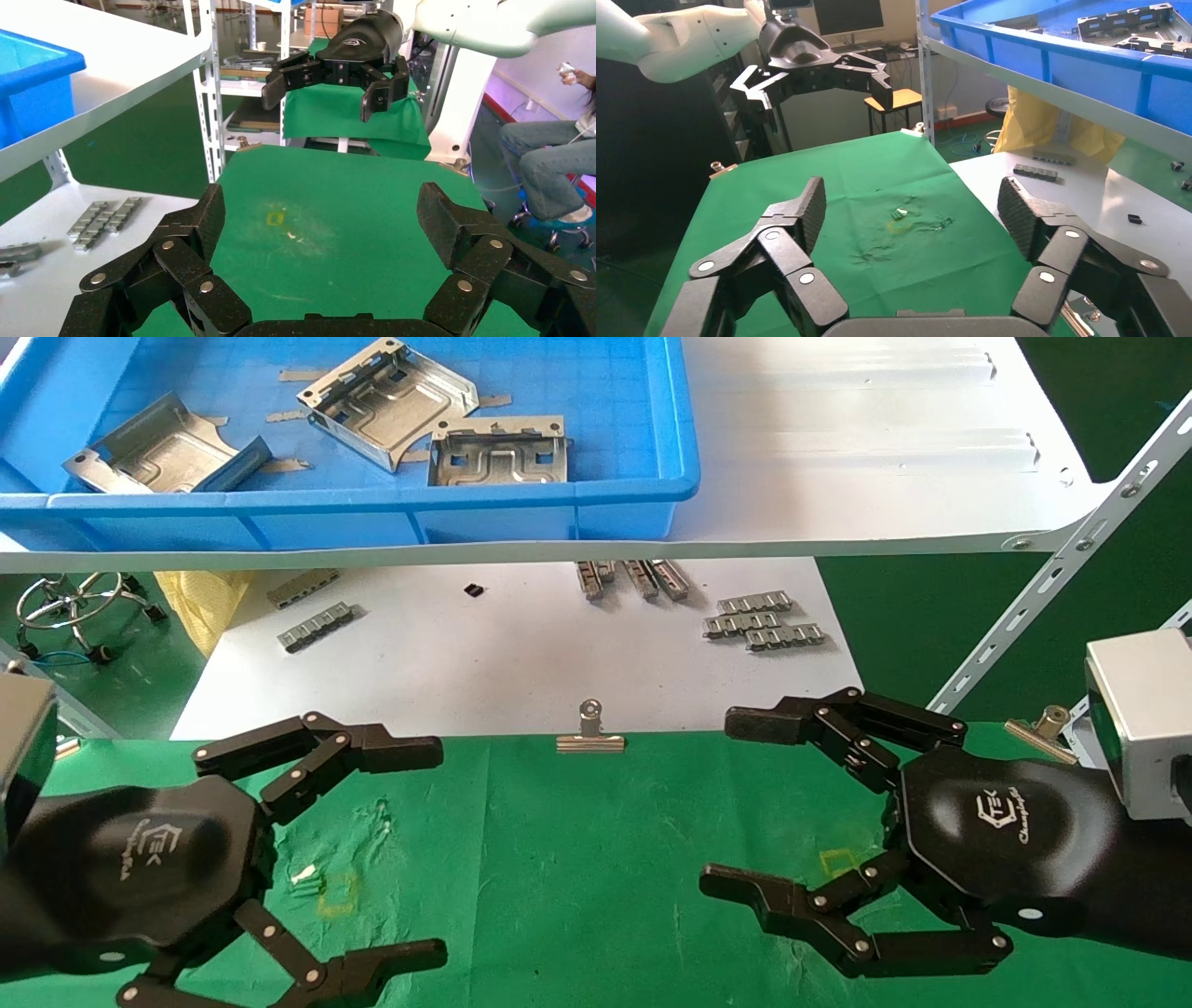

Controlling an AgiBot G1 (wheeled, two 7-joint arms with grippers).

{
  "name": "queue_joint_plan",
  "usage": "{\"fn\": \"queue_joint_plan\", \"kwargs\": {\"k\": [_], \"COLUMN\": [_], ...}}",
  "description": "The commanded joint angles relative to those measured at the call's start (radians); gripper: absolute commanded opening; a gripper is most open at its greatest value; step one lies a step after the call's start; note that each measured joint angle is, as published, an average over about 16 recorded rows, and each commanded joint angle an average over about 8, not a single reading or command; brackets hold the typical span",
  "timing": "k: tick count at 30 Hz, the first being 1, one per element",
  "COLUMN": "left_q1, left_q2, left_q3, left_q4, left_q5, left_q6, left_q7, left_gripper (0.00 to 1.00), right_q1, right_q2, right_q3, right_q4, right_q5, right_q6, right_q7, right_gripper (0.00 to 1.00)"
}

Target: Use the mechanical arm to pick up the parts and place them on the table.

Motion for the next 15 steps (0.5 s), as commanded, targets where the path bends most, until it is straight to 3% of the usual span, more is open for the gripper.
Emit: {"fn": "queue_joint_plan", "kwargs": {"k": [1,15], "left_q1": [0.000,0.000], "left_q2": [0.000,0.000], "left_q3": [0.000,0.000], "left_q4": [0.000,0.000], "left_q5": [0.000,0.000], "left_q6": [0.000,0.000], "left_q7": [0.000,0.000], "left_gripper": [1.00,1.00], "right_q1": [0.000,0.000], "right_q2": [0.000,0.000], "right_q3": [0.000,0.000], "right_q4": [0.000,0.000], "right_q5": [0.000,0.000], "right_q6": [0.000,0.000], "right_q7": [0.000,0.000], "right_gripper": [0.00,0.00]}}
